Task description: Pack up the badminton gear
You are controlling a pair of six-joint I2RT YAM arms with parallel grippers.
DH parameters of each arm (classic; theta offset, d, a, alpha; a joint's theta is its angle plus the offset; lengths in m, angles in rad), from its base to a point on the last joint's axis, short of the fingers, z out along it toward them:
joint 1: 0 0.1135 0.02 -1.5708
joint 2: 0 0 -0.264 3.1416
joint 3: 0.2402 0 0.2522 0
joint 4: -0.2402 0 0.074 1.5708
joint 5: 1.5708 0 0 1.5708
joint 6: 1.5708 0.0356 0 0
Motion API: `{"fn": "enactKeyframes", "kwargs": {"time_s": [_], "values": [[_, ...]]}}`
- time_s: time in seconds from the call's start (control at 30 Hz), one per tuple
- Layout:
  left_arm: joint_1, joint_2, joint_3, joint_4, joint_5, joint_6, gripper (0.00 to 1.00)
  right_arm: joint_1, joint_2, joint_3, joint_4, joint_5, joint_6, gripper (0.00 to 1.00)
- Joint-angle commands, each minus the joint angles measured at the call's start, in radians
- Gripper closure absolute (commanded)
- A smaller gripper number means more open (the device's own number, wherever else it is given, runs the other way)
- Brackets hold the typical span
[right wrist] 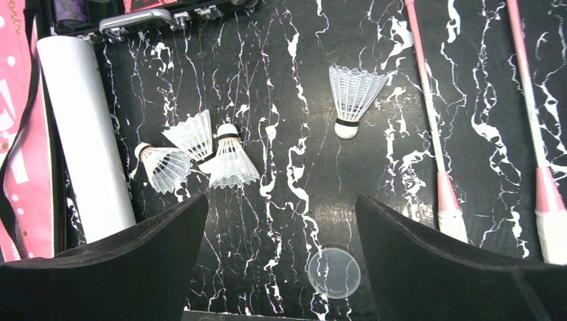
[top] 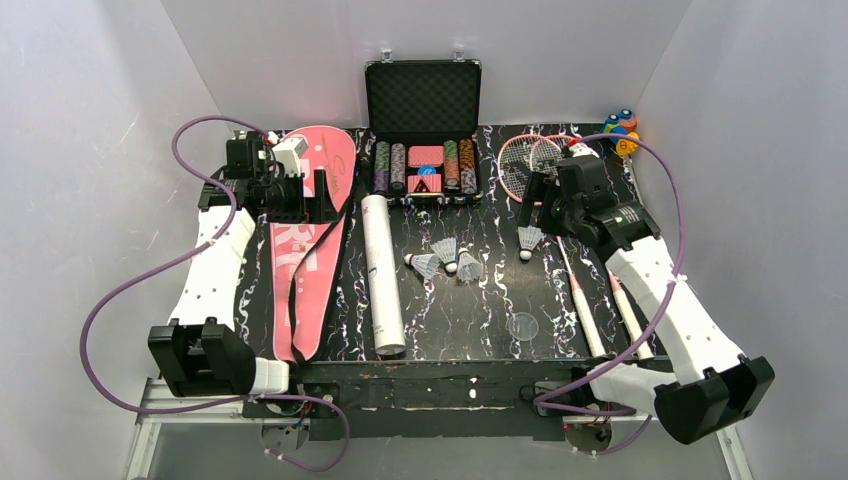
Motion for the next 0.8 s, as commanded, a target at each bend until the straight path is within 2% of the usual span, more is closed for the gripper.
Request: {"fn": "enactKeyframes", "kwargs": {"time_s": [0.0, 0.13, 0.77], "values": [[-0.007, -0.029, 0.014, 0.0, 0.028, -0.019, 0.02, 0.009, -0.056, -0.006, -0.019, 0.053, -0.013, 0.1], [-0.027, -0.01, 0.012, -0.002, 0.089, -0.02, 0.02, 0.013, -0.062, -0.015, -0.034, 0.053, -0.013, 0.09], [-0.269, 0.268, 0.039, 0.118, -0.136, -0.237, 0.02, 0.017, -0.085, -0.041, -0.085, 0.086, 0.007, 0.08]]}}
